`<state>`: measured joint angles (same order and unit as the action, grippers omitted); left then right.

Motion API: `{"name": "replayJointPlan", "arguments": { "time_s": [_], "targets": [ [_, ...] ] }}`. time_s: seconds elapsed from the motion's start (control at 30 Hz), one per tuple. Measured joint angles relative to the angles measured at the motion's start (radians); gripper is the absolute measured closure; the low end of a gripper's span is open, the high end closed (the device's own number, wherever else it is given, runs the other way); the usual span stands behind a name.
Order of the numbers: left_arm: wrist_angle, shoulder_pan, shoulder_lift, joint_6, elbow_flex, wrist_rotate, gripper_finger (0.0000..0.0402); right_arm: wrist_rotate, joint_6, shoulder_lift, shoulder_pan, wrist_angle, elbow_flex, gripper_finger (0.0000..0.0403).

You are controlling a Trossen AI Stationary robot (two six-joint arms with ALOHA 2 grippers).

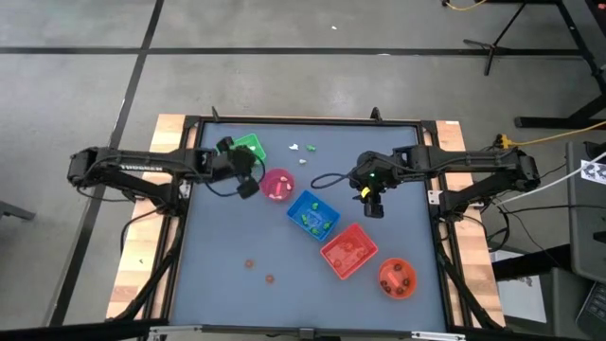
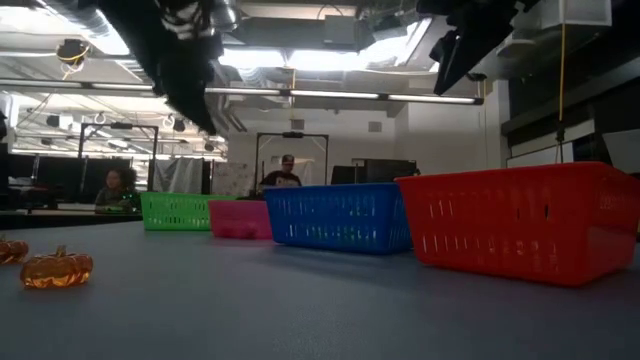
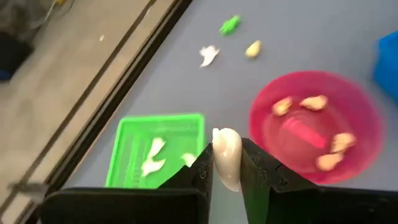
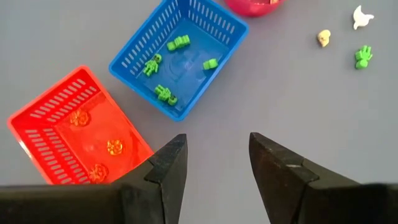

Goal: Sort Halloween decoration
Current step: Put the white ghost toy into the green bin, then put the light brown skull toy into the light red bin

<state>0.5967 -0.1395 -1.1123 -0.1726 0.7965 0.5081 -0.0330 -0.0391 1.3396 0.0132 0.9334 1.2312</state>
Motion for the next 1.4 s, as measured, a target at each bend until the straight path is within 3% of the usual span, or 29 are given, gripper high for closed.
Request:
{"name": "replayJointPlan", "arguments": {
  "time_s": [0.5,0.93,1.4],
  "targets": [
    [-0.026,-0.193,-0.006,0.000,-0.201,-0.012,0.0362,0.000,0.000,0.000,0.000,-0.085,0.000,0.0233],
    [-0.094,-0.255,-0.006,-0.008,-0.219,-0.012,0.0359,0.000,-0.001,0.000,0.000,-0.116,0.000,0.0233],
    [-0.135,-0.288,-0.006,-0.009,-0.219,-0.035,0.0244,0.014,-0.001,0.000,0.000,-0.121,0.000,0.0233]
  ]
}}
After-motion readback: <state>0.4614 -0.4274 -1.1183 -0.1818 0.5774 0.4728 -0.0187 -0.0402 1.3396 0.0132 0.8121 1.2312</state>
